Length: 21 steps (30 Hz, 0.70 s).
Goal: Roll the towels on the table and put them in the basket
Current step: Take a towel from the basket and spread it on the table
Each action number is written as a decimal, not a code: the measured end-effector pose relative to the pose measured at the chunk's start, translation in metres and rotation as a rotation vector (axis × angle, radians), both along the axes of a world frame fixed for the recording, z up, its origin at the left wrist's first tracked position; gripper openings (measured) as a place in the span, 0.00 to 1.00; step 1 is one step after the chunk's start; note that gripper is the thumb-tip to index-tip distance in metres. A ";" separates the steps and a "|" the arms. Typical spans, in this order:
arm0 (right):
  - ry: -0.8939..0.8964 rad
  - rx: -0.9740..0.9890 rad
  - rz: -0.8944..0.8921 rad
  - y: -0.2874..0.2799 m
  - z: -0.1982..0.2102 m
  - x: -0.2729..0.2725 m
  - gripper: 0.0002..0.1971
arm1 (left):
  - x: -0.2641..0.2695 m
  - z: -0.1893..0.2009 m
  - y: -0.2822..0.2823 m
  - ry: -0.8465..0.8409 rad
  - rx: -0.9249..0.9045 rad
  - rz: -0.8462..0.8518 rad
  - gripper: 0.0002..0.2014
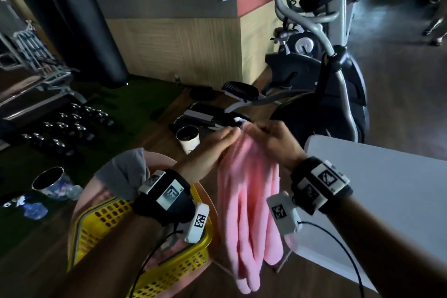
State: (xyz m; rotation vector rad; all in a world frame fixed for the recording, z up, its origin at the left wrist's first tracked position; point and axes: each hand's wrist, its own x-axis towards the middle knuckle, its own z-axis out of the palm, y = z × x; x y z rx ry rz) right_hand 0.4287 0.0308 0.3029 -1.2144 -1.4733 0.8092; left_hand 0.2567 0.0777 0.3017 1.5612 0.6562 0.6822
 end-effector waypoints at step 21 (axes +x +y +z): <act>0.034 0.229 0.016 0.038 0.071 -0.012 0.24 | 0.003 0.076 0.011 -0.145 0.071 0.222 0.15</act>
